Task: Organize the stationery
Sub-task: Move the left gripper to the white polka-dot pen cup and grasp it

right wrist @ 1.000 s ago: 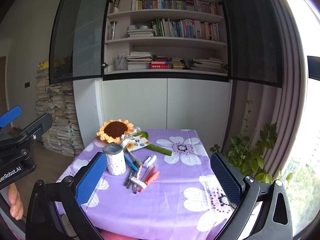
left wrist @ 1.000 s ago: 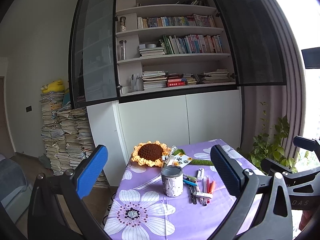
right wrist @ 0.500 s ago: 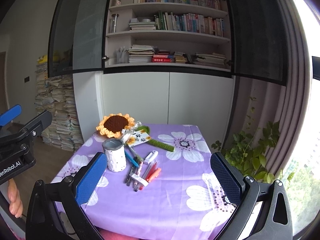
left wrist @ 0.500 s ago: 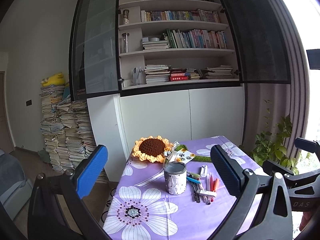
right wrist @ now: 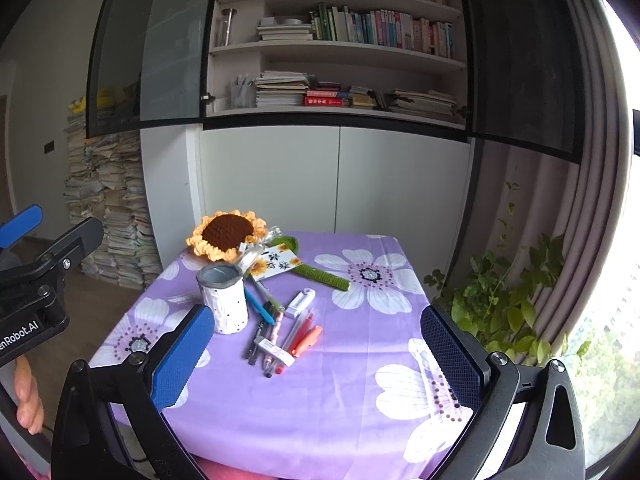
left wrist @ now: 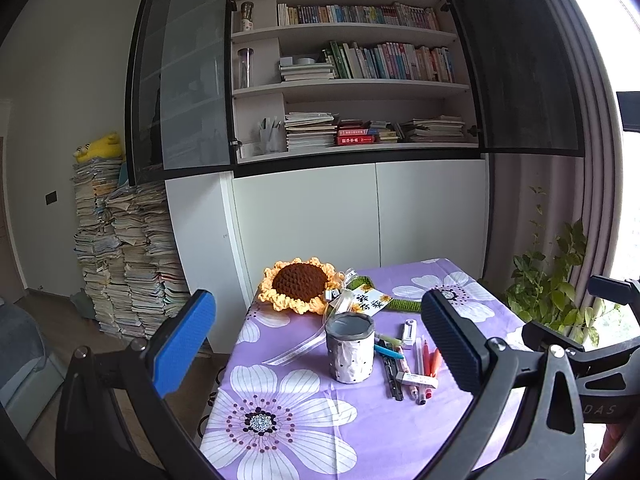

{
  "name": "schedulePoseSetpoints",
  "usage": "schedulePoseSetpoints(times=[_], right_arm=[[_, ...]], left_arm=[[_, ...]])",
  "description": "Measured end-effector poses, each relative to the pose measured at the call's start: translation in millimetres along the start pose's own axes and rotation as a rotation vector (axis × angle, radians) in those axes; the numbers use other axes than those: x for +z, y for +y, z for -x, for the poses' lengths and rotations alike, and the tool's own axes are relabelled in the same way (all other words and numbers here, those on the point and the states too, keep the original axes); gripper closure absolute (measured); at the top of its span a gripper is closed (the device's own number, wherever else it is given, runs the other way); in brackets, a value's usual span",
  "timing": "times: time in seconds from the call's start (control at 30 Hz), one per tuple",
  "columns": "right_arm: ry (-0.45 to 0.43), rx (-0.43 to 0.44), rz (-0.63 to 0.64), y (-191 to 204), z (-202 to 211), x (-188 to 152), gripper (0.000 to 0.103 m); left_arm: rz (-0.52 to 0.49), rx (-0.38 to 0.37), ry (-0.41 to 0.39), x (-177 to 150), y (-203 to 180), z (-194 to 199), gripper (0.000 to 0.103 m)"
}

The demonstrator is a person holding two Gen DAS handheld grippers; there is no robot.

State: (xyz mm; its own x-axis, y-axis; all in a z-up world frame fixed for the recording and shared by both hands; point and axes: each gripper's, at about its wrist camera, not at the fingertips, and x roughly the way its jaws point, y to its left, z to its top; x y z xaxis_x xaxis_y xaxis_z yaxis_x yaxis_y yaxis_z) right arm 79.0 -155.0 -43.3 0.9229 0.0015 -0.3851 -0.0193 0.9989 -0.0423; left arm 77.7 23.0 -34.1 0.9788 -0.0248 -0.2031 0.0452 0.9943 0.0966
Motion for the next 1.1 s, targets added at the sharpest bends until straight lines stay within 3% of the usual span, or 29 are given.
schedulePoseSetpoints(times=[0.3,0.57,0.87,1.03,1.1], right_arm=[[0.058,0.02,0.029,9.5,-29.5,-4.3,0.0],[0.168,0.033,0.051,14.1,-75.8,-18.1,0.0],[0.256,0.075,0.074,19.8,-134.9,-23.5,0.0],[0.329,0.135,0.076,17.3,-170.3,-28.5,0.022],[0.374,0.153,0.059,12.8,-186.6,-31.5,0.035]], left_arm=[[0.014,0.011,0.067,-13.6,9.6,-32.2,0.001],[0.054,0.057,0.231,-51.3,34.6,-97.4,0.001],[0.111,-0.002,0.327,-75.2,43.5,-157.6,0.001],[0.027,-0.11,0.344,-85.7,15.6,-182.2,0.001],[-0.011,-0.129,0.356,-90.2,4.2,-192.7,0.001]])
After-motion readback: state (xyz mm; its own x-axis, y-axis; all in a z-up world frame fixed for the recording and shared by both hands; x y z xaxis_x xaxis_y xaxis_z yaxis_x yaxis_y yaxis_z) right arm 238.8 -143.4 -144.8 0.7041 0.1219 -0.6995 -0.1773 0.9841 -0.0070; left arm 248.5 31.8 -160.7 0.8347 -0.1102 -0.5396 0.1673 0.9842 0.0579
